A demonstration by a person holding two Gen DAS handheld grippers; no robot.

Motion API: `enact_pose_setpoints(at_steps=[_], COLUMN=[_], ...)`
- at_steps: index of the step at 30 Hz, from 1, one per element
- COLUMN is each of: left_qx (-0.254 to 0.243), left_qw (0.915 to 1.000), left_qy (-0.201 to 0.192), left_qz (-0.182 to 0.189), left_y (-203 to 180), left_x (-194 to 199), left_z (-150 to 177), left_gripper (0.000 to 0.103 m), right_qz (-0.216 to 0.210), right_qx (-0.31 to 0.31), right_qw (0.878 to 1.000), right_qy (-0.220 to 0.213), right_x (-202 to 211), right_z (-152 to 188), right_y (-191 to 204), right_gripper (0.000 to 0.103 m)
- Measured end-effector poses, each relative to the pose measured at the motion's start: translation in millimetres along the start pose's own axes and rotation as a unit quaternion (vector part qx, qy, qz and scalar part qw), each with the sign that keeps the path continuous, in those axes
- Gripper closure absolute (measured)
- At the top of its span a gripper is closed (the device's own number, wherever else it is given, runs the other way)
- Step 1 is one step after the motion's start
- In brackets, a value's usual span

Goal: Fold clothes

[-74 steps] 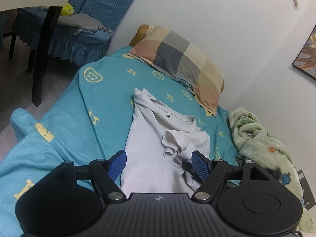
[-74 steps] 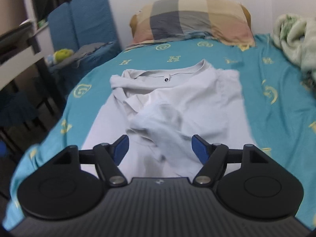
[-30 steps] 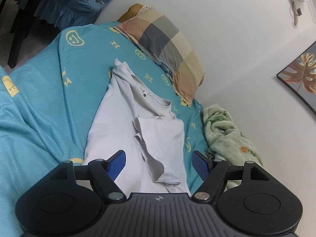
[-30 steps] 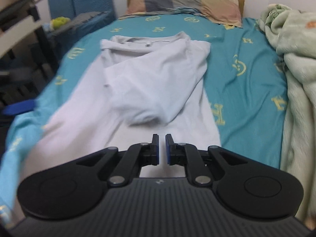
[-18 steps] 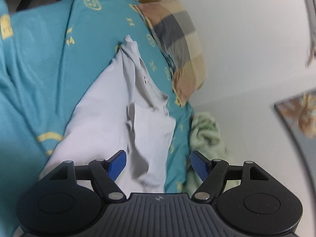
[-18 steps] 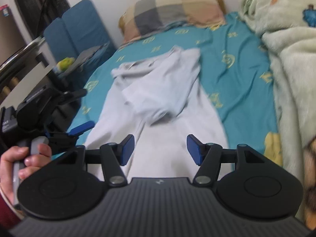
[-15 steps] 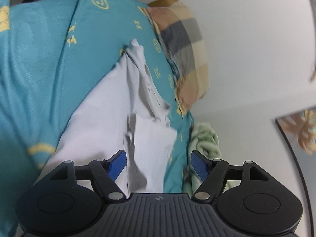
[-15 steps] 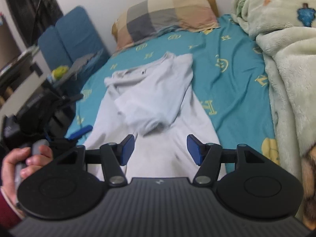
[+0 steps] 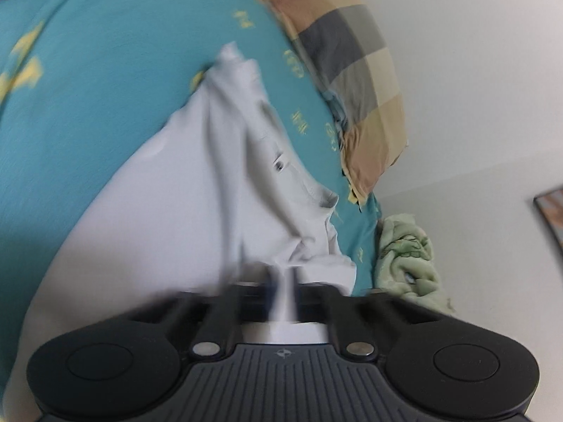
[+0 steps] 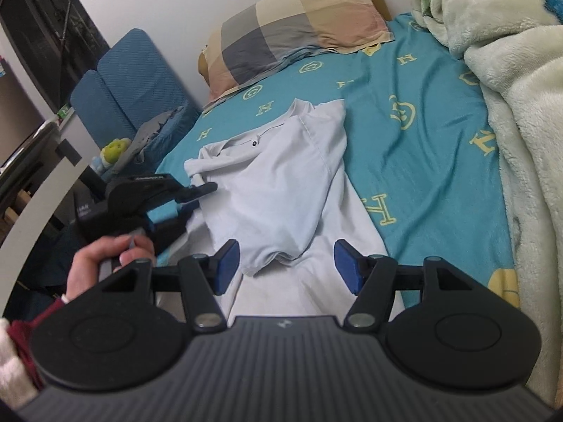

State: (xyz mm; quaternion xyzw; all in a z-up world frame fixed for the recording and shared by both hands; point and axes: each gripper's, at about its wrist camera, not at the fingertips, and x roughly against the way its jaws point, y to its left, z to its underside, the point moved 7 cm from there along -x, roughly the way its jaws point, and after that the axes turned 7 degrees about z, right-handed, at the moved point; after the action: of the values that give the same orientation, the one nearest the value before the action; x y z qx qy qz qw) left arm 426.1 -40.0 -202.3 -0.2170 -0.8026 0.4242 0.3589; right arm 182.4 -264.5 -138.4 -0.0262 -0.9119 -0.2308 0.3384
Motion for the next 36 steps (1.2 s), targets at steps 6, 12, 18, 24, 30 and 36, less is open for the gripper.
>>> enact_pose_setpoints(at_steps=[6, 12, 18, 24, 30, 36], left_qx=[-0.106, -0.171, -0.176, -0.194, -0.235, -0.249], left_qw=[0.9940, 0.9810, 0.9727, 0.9662, 0.9582, 0.9582], left_qy=[-0.029, -0.024, 0.009, 0.035, 0.040, 0.065], left_qz=[-0.005, -0.088, -0.151, -0.166, -0.158, -0.126], left_y=[-66, -76, -24, 2, -45, -93], left_x=[-11, -58, -97, -96, -41, 48], left_z=[-50, -87, -83, -74, -51, 22], left_gripper=[0.102, 0.102, 0.102, 0.086, 0.054, 0.045], right_qz=[-0.001, 0.006, 0.027, 0.014, 0.003, 0.005], right_qx=[-0.017, 0.006, 0.022, 0.035, 0.070, 0.071], right_qw=[1.000, 0.999, 0.998, 0.997, 0.997, 0.997], right_qy=[0.017, 0.033, 0.052, 0.064, 0.028, -0.007], right_x=[7, 1, -14, -17, 7, 50], right_z=[10, 16, 20, 25, 17, 8], right_y=[-5, -1, -10, -8, 3, 2], right_gripper=[0.040, 0.040, 0.040, 0.040, 0.040, 0.040])
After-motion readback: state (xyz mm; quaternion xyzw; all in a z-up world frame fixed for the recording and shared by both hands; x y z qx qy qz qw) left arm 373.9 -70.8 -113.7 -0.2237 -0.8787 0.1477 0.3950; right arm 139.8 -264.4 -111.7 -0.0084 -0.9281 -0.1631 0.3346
